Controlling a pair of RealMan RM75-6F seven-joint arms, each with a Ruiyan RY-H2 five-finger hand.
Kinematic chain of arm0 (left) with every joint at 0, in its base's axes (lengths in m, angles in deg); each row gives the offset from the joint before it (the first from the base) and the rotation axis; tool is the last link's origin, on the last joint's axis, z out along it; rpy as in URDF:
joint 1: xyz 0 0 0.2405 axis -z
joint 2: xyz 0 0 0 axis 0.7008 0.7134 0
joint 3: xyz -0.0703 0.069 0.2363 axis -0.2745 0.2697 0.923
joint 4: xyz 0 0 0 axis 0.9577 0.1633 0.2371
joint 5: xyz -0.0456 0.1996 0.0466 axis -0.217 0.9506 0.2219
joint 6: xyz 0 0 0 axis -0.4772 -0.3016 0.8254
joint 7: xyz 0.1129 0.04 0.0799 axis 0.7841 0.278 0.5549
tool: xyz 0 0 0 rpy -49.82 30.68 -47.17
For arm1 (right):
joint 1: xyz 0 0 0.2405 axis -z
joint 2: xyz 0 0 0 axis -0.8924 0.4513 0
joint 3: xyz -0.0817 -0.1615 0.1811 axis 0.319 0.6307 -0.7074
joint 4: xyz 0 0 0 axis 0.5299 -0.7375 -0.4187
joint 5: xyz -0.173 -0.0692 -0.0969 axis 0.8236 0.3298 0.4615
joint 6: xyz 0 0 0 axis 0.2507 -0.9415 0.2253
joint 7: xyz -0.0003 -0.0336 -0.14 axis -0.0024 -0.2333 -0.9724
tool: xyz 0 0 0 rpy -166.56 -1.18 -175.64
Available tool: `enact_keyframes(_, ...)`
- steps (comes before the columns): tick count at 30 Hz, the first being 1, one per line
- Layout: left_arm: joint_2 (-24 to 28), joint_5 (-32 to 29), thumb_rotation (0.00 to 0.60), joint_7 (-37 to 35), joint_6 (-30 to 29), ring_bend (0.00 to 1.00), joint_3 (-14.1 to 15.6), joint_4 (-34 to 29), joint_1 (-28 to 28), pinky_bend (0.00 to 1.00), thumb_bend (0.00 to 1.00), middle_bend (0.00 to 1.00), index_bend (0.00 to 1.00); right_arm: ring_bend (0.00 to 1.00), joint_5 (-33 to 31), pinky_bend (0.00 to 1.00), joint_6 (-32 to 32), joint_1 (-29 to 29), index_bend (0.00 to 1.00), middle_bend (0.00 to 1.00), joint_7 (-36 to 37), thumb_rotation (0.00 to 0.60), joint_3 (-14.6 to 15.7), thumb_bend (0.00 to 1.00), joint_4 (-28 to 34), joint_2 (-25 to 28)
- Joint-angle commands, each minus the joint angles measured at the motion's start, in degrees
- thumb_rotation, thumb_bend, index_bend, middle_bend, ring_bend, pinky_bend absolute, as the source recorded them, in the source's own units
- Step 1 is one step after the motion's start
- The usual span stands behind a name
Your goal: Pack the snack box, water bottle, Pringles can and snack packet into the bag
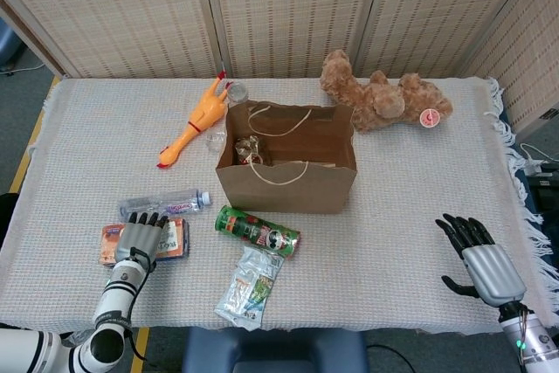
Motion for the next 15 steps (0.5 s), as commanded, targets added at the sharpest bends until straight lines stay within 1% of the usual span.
enact_keyframes(1, 0.9, -3.9, 0.6, 1.6, 0.0, 0.0, 0.5, 0.1, 1.9, 0.0, 0.3, 0.0, 0.0, 0.0, 0.0, 0.0, -0.1, 0.0, 0.0, 0.0, 0.0, 0.6, 0.0, 0.13, -0.1, 0.0)
enact_keyframes(10, 2.1, -6.8, 0.6, 0.7, 1.1, 0.0, 0.9, 1.8, 3.7, 0.0, 0.3, 0.0, 0.0, 0.0, -0.1, 0.0, -0.1, 0.1, 0.0, 0.0, 0.1, 0.6, 0.0, 0.13, 0.0, 0.0)
enact_keyframes(15, 2.4, -10.5, 0.6, 1.5, 2.4, 0.0, 1.1, 3.3, 5.3, 0.0, 0.3, 0.0, 0.0, 0.0, 0.1, 0.0, -0.1, 0.1, 0.0, 0.0, 0.2, 0.6, 0.0, 0.13, 0.0, 0.0)
